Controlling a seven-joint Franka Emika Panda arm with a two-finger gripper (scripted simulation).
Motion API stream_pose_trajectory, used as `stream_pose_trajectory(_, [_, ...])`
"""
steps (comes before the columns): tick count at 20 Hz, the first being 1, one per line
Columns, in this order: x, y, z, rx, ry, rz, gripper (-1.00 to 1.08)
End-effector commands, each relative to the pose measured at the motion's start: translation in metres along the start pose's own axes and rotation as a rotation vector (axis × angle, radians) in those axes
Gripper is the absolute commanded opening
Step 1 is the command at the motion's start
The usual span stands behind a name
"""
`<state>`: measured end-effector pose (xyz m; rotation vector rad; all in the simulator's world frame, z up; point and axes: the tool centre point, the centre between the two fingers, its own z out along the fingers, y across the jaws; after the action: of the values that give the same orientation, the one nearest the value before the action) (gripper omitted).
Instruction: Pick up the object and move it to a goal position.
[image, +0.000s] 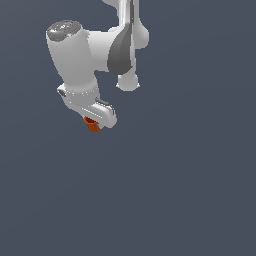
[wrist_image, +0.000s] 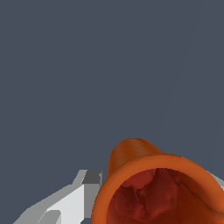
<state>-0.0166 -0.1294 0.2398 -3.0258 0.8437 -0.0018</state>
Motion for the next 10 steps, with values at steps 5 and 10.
stream_pose_trajectory(5, [0.016,0.010,-0.036,-0.001,-0.001,-0.001,-1.00])
stream_pose_trajectory(10, [0.022,0.013,-0.048,-0.001,-0.001,-0.001,-1.00])
